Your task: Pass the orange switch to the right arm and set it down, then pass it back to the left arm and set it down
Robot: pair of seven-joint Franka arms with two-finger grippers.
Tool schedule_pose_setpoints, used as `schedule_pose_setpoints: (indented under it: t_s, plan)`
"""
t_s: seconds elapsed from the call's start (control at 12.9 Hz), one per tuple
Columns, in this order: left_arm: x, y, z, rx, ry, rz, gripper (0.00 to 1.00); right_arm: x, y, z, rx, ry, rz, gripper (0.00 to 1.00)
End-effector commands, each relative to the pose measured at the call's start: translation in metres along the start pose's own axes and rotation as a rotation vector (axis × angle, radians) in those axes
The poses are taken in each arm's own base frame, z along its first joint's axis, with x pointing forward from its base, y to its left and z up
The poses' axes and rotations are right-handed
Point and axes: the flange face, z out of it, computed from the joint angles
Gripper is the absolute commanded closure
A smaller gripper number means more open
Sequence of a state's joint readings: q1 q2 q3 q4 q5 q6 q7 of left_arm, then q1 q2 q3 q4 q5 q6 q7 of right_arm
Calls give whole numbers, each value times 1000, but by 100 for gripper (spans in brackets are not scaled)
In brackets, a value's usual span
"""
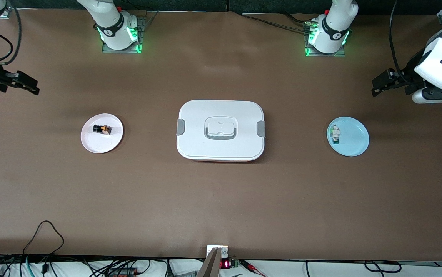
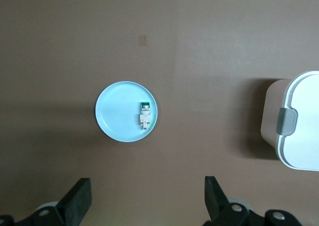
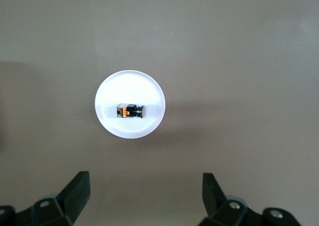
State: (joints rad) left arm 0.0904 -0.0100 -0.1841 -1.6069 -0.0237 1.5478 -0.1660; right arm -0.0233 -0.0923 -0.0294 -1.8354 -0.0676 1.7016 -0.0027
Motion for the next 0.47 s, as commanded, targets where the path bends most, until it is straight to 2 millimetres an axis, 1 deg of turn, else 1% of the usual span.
schedule_pose_setpoints:
  t_s: [0.0, 0.08, 0.16, 0.23, 0.39]
  plan:
    - [-2, -1, -2, -12, -2, 4, 0, 0, 3, -15, 1, 36, -23, 0]
    - [-2, -1, -2, -12, -2, 4, 0, 4, 6, -15, -1, 33, -23, 0]
    - [-2, -1, -2, -12, -2, 4, 0, 11, 2, -13, -2, 31, -27, 0]
    - [-2, -1, -2, -12, 0, 4, 0, 13, -3, -18, -4, 37, -35, 0]
    - [-2, -1, -3, -11, 1, 13, 0, 12, -1, -30, -2, 42, -18, 0]
